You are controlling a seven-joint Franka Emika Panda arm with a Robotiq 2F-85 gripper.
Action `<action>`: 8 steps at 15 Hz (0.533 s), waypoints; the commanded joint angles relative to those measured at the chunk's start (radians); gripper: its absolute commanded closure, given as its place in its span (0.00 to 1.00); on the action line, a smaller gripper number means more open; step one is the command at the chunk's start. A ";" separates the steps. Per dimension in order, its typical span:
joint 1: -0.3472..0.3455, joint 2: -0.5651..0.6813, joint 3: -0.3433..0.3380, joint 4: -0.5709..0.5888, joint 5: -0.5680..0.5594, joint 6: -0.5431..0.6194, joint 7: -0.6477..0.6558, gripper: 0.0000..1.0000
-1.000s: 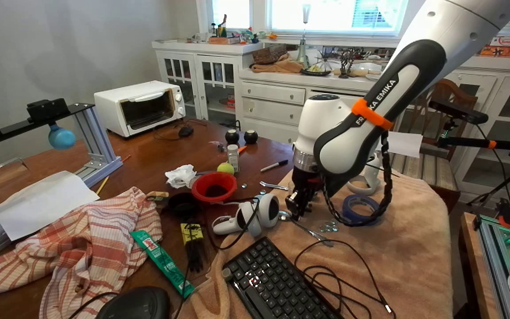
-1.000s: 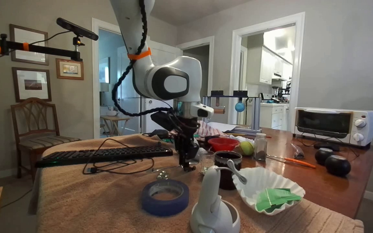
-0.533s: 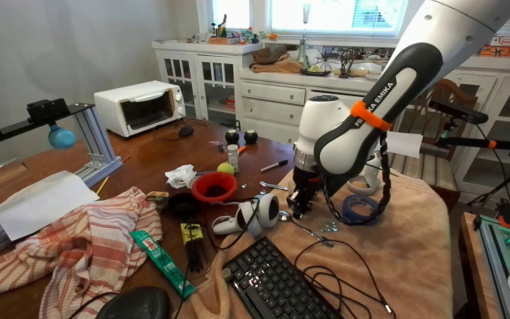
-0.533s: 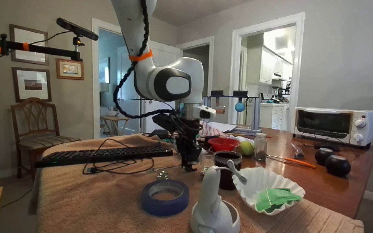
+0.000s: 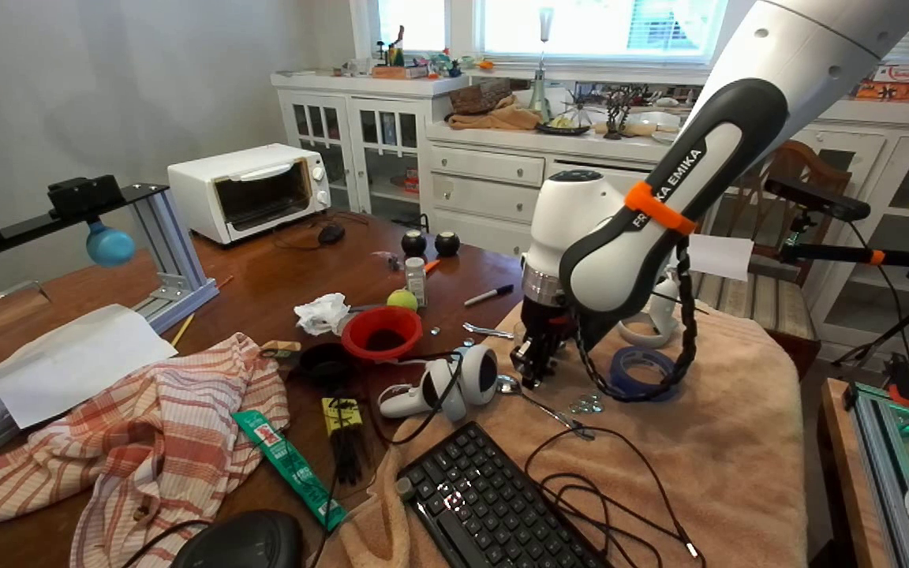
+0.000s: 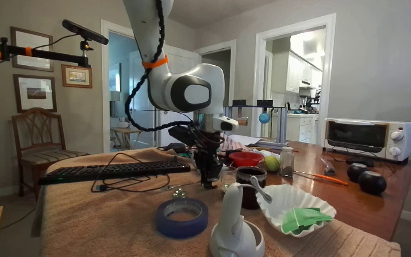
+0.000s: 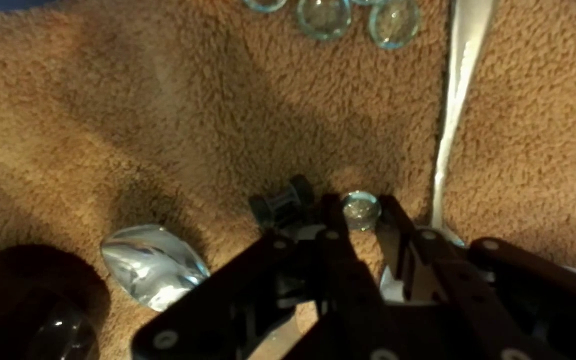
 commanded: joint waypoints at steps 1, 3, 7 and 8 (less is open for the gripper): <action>0.014 -0.008 -0.013 -0.005 -0.021 0.007 0.029 0.94; 0.008 -0.041 -0.009 -0.016 -0.013 -0.002 0.029 0.94; -0.005 -0.113 -0.015 -0.026 -0.010 -0.041 0.029 0.94; -0.009 -0.134 -0.016 -0.029 -0.013 -0.063 0.023 0.94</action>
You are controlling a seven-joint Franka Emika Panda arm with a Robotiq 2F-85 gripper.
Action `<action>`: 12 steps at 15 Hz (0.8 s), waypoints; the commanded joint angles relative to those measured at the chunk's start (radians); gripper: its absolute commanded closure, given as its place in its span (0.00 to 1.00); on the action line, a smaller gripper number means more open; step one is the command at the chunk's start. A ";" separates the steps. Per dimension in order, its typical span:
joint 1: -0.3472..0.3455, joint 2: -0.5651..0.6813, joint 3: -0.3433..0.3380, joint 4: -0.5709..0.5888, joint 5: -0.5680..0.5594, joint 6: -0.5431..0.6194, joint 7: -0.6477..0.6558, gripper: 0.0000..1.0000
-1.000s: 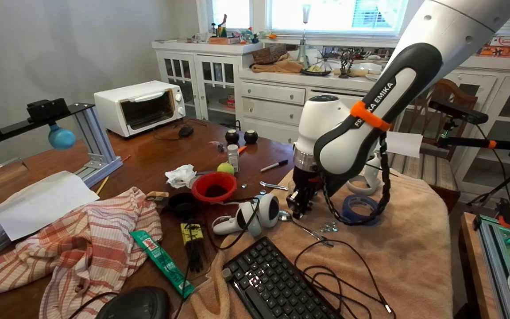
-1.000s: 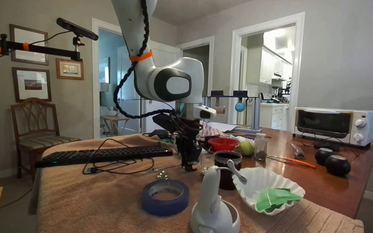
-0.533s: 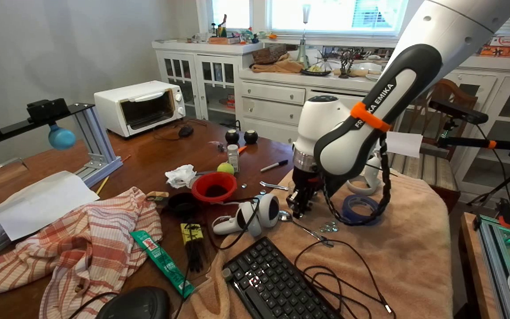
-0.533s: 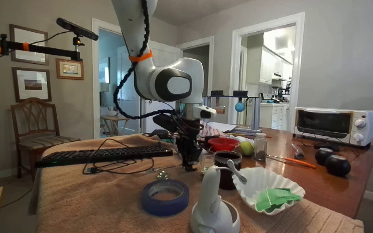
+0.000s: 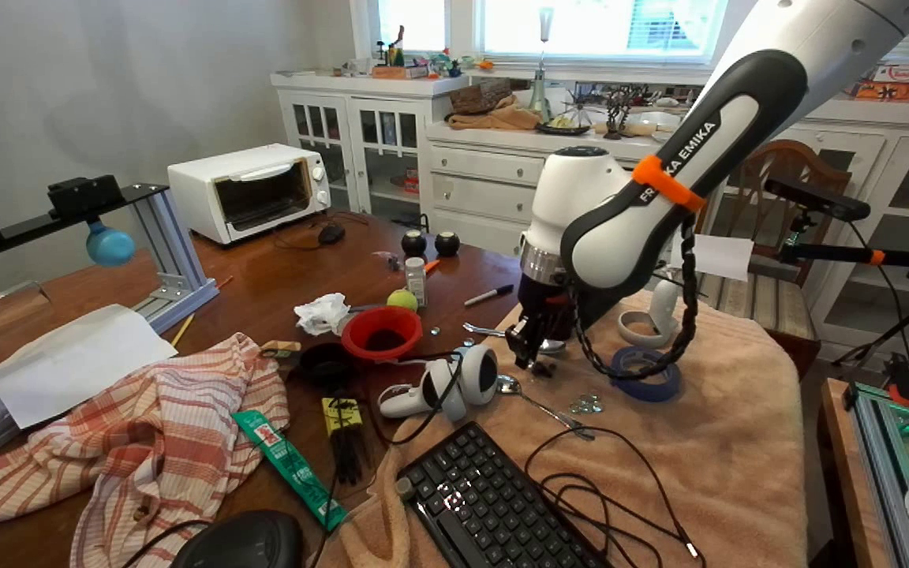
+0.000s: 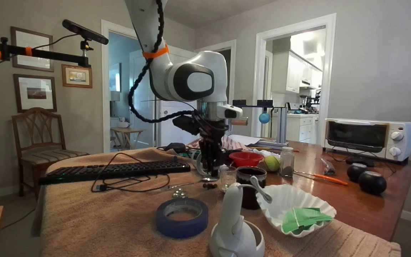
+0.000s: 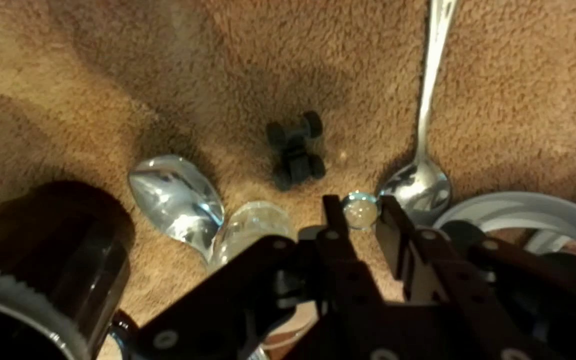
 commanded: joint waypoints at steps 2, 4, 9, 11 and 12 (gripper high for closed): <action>-0.009 -0.095 -0.013 -0.029 -0.015 -0.064 0.016 0.94; -0.014 -0.113 -0.017 -0.025 -0.012 -0.079 0.020 0.94; -0.019 -0.128 -0.032 -0.011 -0.016 -0.082 0.038 0.94; -0.020 -0.123 -0.035 -0.006 -0.018 -0.078 0.043 0.94; -0.019 -0.119 -0.037 -0.004 -0.020 -0.074 0.045 0.94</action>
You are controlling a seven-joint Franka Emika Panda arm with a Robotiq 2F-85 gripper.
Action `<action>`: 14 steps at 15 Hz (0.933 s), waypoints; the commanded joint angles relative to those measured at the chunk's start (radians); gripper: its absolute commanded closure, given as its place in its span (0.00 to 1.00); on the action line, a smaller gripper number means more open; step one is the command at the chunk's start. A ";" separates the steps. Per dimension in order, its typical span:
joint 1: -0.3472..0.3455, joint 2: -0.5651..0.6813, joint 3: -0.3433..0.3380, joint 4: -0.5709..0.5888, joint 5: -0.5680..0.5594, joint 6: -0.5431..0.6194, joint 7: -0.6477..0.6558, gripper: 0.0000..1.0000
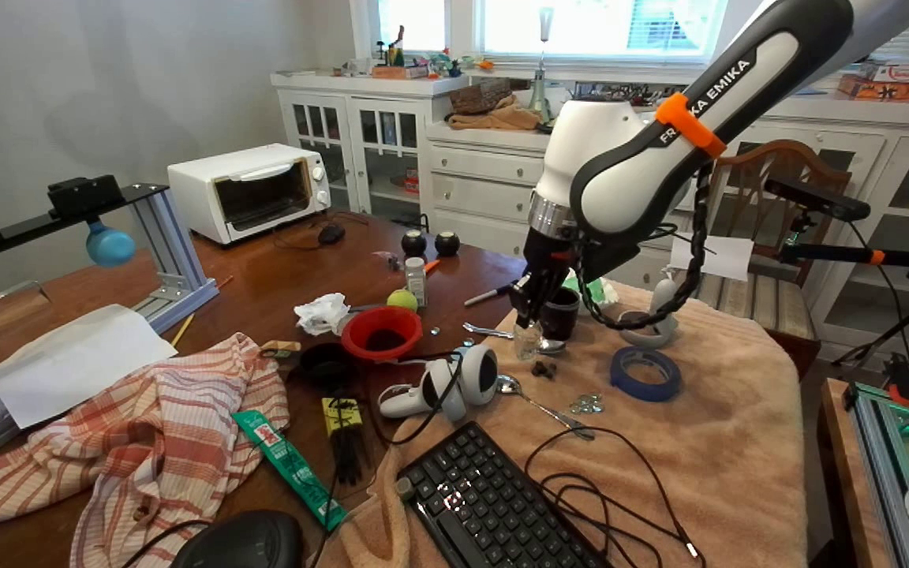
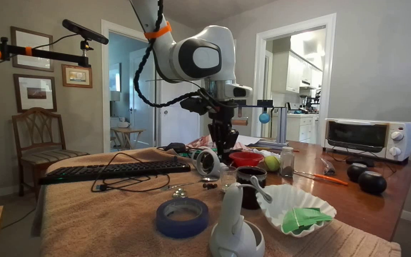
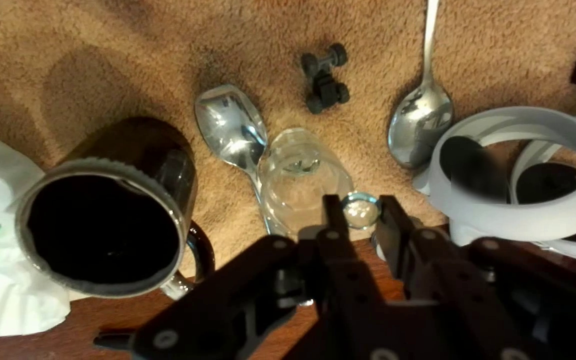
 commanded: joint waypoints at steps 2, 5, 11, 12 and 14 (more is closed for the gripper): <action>0.003 0.001 -0.012 0.000 -0.032 0.001 0.039 0.94; 0.001 0.011 -0.012 0.001 -0.034 0.031 0.043 0.94; -0.001 -0.018 -0.009 -0.034 -0.053 0.028 0.018 0.23; -0.001 -0.029 -0.008 -0.044 -0.059 -0.002 0.010 0.16; 0.000 -0.045 -0.009 -0.062 -0.077 -0.050 0.006 0.01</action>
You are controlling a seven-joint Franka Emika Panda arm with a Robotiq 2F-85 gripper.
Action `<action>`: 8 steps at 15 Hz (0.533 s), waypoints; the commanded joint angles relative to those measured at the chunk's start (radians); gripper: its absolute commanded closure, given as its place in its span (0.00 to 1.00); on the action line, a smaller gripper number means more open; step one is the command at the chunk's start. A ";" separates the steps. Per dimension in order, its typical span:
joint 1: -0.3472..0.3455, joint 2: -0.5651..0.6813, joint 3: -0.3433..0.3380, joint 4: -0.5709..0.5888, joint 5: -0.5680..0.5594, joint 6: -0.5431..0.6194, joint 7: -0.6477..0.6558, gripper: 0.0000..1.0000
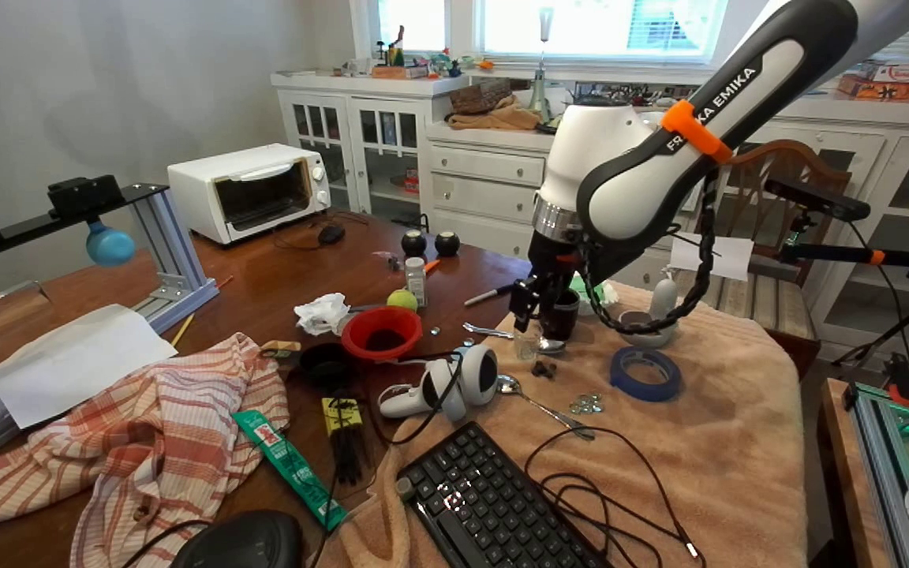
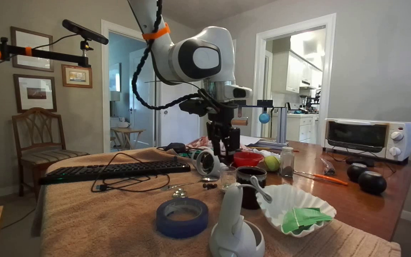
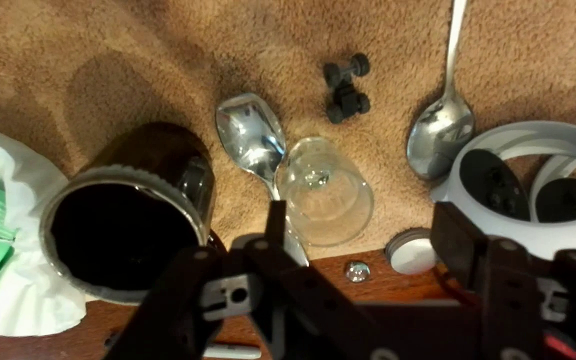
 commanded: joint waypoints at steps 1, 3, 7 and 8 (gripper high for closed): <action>0.002 -0.047 0.000 -0.050 -0.038 -0.082 -0.002 0.00; 0.000 -0.063 0.006 -0.061 -0.044 -0.142 -0.009 0.00; -0.003 -0.089 0.028 -0.085 -0.041 -0.224 -0.051 0.00; -0.002 -0.093 0.033 -0.090 -0.043 -0.236 -0.058 0.00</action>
